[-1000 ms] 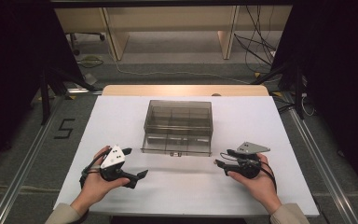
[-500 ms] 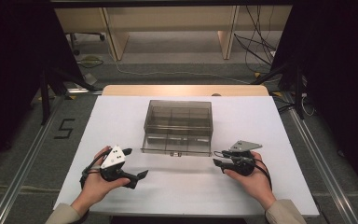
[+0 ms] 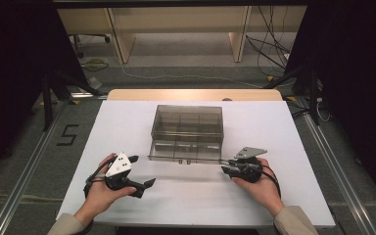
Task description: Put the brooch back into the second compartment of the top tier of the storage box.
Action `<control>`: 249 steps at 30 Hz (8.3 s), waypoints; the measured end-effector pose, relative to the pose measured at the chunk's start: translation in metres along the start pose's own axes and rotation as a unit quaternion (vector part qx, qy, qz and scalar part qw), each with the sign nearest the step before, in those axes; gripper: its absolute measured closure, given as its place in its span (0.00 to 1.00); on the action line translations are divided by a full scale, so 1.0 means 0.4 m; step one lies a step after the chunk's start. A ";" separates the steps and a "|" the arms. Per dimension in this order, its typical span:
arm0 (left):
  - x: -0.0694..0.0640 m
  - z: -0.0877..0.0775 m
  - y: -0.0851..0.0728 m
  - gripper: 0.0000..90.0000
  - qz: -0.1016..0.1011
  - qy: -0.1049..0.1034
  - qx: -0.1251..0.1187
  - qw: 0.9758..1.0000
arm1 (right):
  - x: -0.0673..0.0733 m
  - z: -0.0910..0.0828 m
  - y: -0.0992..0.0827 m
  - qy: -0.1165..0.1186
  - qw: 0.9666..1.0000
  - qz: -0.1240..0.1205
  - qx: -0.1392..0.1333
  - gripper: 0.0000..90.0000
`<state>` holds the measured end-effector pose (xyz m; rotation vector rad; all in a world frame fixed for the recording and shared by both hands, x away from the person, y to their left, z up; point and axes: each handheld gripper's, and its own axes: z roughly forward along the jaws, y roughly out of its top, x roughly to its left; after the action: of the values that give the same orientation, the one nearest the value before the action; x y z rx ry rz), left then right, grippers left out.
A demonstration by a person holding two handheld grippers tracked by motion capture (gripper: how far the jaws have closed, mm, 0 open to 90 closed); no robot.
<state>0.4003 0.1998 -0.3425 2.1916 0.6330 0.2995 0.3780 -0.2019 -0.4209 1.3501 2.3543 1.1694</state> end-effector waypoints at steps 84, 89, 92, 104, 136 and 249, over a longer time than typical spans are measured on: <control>0.003 -0.004 -0.001 0.00 -0.003 0.001 -0.003 1.000 | -0.021 -0.077 0.005 -0.011 0.998 0.033 -0.054 0.89; 0.003 -0.004 -0.001 0.00 -0.003 0.002 -0.003 1.000 | -0.023 -0.082 0.007 -0.012 0.998 0.034 -0.058 0.89; 0.003 -0.005 -0.001 0.00 -0.003 0.002 -0.003 1.000 | -0.021 -0.084 0.008 -0.011 0.997 0.034 -0.061 0.89; 0.002 -0.005 -0.001 0.00 -0.006 0.003 -0.005 1.000 | -0.023 -0.090 0.010 -0.013 0.997 0.035 -0.067 0.89; 0.000 -0.004 0.001 0.00 -0.005 0.003 -0.008 1.000 | -0.031 -0.115 0.018 -0.024 0.995 0.042 -0.090 0.89; -0.003 -0.003 0.003 0.00 -0.004 0.002 -0.011 1.000 | 0.001 -0.162 0.078 -0.025 0.987 0.037 -0.157 0.89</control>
<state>0.3992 0.1993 -0.3406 2.1673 0.6368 0.3047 0.3653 -0.2280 -0.3552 1.3459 1.9940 1.4375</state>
